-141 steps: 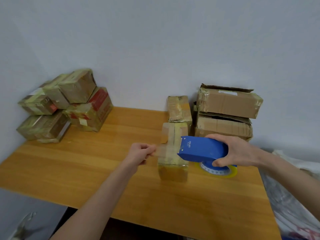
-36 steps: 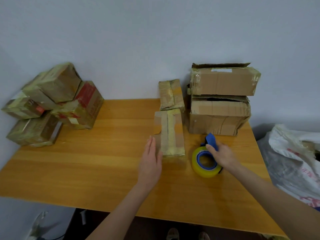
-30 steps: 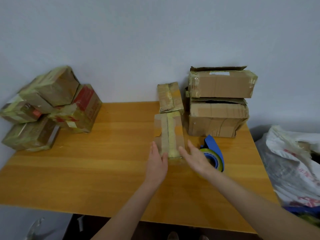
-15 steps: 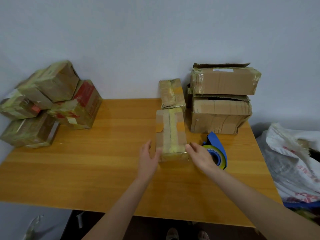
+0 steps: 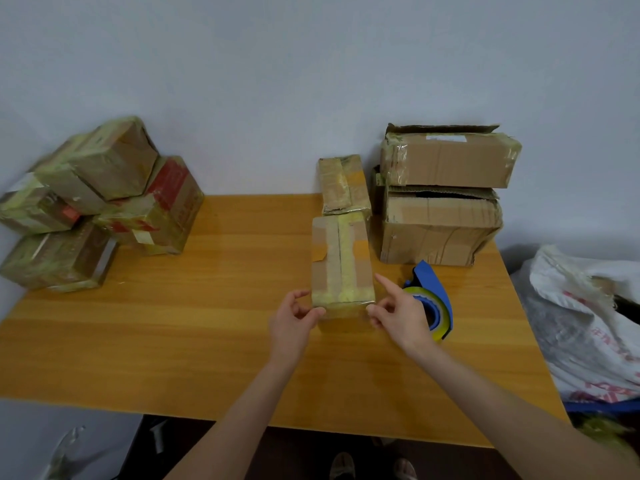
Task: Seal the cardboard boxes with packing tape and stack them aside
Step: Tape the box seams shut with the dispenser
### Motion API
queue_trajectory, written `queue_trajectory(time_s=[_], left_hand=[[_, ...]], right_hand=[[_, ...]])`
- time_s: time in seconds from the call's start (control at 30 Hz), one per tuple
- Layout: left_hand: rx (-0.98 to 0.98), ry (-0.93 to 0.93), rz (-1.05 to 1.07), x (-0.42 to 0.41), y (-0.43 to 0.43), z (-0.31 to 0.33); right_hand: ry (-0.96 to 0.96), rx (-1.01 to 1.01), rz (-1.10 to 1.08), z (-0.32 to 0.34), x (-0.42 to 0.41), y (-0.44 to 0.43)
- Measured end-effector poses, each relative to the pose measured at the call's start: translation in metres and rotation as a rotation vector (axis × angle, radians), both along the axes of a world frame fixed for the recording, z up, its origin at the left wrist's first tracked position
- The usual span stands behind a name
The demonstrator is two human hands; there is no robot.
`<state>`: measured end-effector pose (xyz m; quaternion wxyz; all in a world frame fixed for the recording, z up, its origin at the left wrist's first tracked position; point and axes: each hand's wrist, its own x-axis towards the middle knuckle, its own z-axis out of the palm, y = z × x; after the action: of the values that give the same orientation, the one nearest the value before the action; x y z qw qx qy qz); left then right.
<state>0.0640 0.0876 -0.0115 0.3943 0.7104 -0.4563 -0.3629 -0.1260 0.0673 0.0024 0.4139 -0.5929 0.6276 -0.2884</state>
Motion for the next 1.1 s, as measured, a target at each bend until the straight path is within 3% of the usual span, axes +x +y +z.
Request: queue_trajectory(time_s=[0.27, 0.37, 0.7, 0.87, 1.0, 1.1], left_hand=[[0.031, -0.531, -0.176, -0.005, -0.012, 0.008], [-0.022, -0.563, -0.214, -0.011, -0.019, 0.005], [-0.024, -0.27, -0.383, 0.014, -0.019, 0.001], [-0.017, -0.382, -0.403, 0.013, -0.013, -0.004], [0.069, -0.354, -0.456, 0.019, -0.017, 0.008], [0.027, -0.528, -0.335, 0.018, -0.034, 0.026]], right_hand=[[0.578, -0.046, 0.202, 0.019, -0.001, -0.017], [0.681, -0.047, 0.232, 0.02, 0.009, -0.02], [0.455, -0.019, 0.285, 0.012, -0.004, -0.028], [0.364, -0.015, 0.281, 0.007, -0.007, -0.024], [0.348, 0.005, 0.271, 0.01, -0.004, -0.022], [0.291, 0.003, 0.345, 0.009, 0.014, -0.009]])
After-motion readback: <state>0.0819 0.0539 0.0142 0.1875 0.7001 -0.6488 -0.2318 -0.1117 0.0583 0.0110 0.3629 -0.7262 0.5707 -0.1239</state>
